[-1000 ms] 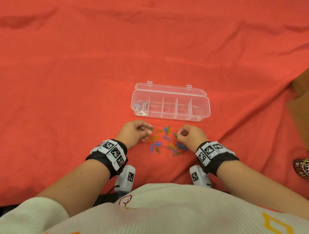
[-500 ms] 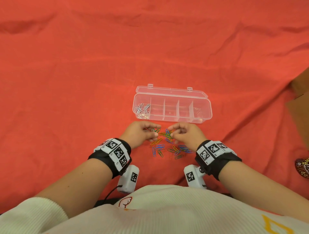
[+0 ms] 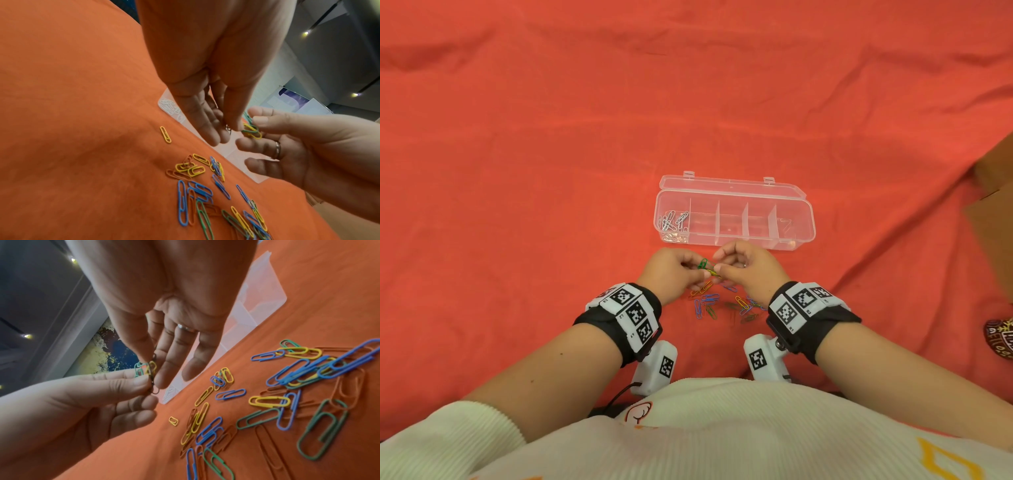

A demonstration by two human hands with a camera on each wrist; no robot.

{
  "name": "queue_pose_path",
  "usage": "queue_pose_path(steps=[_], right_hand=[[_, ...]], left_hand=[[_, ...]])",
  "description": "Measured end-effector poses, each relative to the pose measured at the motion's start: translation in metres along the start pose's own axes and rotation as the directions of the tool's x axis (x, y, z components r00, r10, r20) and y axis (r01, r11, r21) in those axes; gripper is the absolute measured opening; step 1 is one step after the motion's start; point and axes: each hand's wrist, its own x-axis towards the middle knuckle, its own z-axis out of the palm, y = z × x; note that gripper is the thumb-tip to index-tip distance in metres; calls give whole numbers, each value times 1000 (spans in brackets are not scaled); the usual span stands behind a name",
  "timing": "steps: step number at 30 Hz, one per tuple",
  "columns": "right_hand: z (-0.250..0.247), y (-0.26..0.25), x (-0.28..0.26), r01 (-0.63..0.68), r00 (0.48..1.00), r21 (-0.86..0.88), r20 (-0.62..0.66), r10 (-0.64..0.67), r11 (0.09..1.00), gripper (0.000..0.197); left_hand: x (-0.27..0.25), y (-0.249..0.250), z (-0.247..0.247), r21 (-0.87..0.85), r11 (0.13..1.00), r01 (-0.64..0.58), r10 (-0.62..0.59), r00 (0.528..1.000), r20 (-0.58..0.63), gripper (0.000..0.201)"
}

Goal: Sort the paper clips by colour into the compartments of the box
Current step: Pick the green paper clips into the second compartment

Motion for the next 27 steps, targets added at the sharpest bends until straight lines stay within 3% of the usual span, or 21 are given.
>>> queue_pose_path(steps=[4, 7, 14, 17, 21, 27], right_hand=[[1, 0, -1, -21, 999, 11, 29, 20, 1000, 24], [1, 3, -2, -24, 1000, 6, 1, 24, 1000, 29], [-3, 7, -3, -41, 999, -6, 1, 41, 999, 31], [-6, 6, -5, -43, 999, -108, 22, 45, 993, 35], [-10, 3, -7, -40, 999, -235, 14, 45, 971, 30], [-9, 0, -9, -21, 999, -217, -38, 13, 976, 18]], left_hand=[[-3, -1, 1, -39, 998, 53, -55, 997, -57, 12], [-5, -1, 2, -54, 997, 59, -59, 998, -12, 6], [-6, 2, 1, -65, 997, 47, -47, 999, -3, 13], [-6, 2, -1, -89, 995, 50, -49, 999, 18, 12], [-6, 4, -5, -87, 995, 48, -47, 999, 18, 12], [-5, 9, -1, -63, 997, 36, -36, 999, 15, 19]])
